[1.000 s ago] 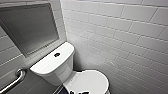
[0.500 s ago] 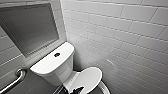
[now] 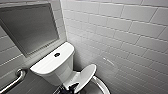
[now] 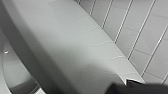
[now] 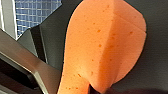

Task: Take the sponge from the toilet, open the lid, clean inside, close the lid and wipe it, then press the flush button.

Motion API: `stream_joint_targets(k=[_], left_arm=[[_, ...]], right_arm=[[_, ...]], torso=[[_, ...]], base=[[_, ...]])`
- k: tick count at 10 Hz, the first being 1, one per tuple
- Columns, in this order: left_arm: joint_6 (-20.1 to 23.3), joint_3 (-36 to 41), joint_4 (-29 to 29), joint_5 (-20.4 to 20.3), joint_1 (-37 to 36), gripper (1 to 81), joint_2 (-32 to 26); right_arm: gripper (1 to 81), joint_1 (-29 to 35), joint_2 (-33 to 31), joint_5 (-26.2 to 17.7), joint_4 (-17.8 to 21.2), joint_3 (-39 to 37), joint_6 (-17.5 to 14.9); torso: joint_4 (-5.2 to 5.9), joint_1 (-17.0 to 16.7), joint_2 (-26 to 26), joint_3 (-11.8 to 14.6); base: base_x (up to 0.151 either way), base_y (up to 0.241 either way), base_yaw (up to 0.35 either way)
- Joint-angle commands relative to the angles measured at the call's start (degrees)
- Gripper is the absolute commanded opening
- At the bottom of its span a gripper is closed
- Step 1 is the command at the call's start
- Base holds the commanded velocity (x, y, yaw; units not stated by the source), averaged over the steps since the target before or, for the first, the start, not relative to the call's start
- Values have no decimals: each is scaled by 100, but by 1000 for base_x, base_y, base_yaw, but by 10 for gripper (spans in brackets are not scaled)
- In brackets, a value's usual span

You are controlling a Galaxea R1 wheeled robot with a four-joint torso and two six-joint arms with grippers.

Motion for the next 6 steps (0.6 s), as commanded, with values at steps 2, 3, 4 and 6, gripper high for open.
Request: stream_joint_targets(k=[2, 3, 4, 6], left_arm=[[124, 312, -971, -538, -1056, 811, -589], [80, 375, -1491, -469, -1126, 811, -704], [62, 418, -1625, -451, -1161, 811, -766], [-33, 497, -1661, -451, -1170, 811, -845]], right_arm=[[10, -49, -43, -345, -149, 69, 0], [10, -41, -34, -345, -149, 69, 0], [10, -40, -17, -345, -149, 69, 0], [10, -58, -8, -345, -149, 52, 0]], torso=[[0, 0, 0, 0], [0, 0, -2, 2], [0, 0, -2, 2], [0, 0, -2, 4]], base=[[0, 0, 0], [0, 0, 0], [0, 0, 0], [0, 0, 0]])
